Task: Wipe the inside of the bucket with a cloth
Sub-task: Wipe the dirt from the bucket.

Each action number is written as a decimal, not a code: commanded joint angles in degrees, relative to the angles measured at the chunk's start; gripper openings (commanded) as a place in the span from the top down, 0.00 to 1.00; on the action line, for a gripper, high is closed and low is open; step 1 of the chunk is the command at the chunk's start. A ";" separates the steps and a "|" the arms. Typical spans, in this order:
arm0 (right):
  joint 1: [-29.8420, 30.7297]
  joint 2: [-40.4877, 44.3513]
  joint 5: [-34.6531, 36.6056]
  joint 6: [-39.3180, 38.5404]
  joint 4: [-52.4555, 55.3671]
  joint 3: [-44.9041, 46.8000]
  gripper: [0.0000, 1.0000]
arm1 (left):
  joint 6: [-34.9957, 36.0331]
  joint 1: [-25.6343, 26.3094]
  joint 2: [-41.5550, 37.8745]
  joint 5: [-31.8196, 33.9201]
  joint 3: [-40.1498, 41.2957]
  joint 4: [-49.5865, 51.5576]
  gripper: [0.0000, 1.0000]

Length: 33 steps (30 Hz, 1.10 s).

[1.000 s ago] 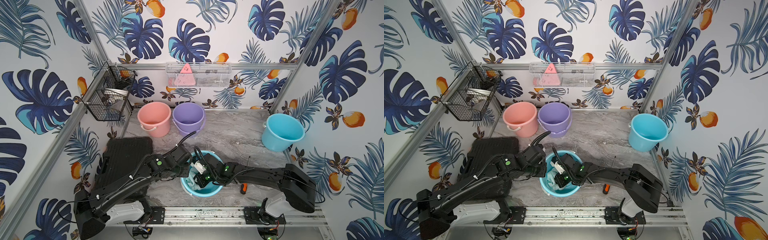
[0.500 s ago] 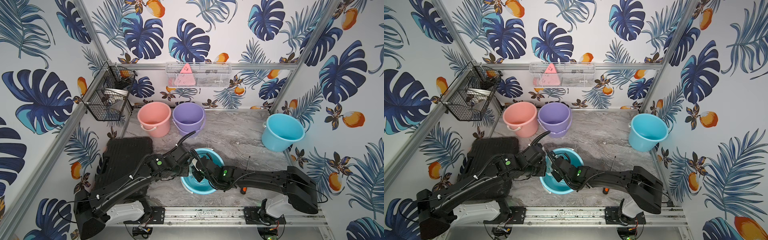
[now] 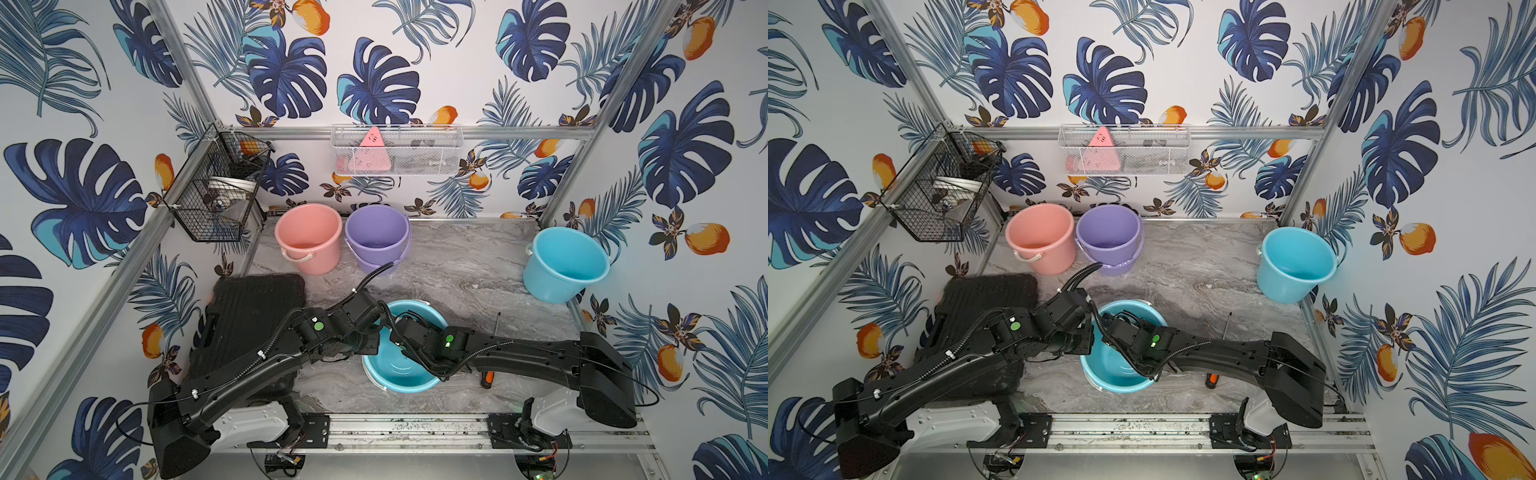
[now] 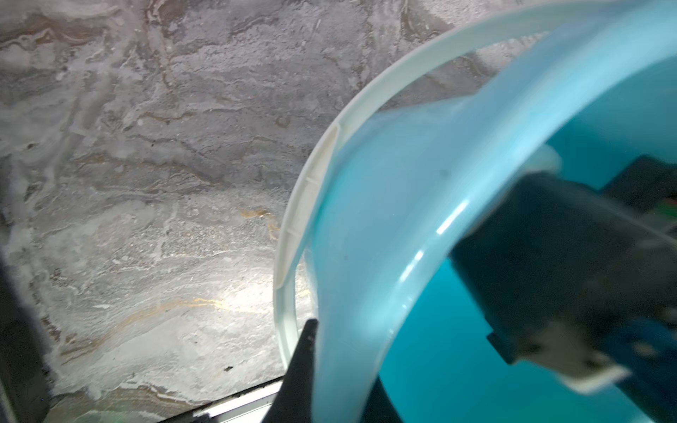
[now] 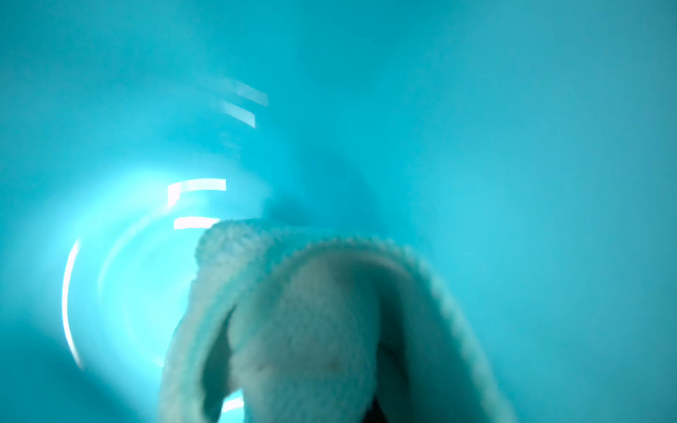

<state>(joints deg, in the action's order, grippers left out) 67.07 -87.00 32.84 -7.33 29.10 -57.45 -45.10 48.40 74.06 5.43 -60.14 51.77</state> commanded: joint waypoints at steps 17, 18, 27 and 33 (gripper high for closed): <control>-7.78 1.87 -52.54 4.89 3.80 1.08 1.00 | 0.67 -0.14 -0.62 0.91 -0.38 0.89 1.00; -8.78 2.12 -54.63 6.94 -0.39 2.56 1.00 | 0.54 -0.15 -0.70 0.81 -0.29 0.86 1.00; -9.43 1.11 -49.73 23.64 -28.84 10.18 1.00 | 0.45 -0.15 -0.26 -0.86 0.60 -0.72 1.00; -7.09 1.34 -31.25 24.04 -33.50 11.48 1.00 | 0.45 -0.15 -0.35 -0.91 0.37 -0.54 1.00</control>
<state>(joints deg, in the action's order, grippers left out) 59.20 -85.73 -9.63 14.55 1.85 -46.09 -45.10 48.27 73.69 4.60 -59.75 51.94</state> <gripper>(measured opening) 0.113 0.145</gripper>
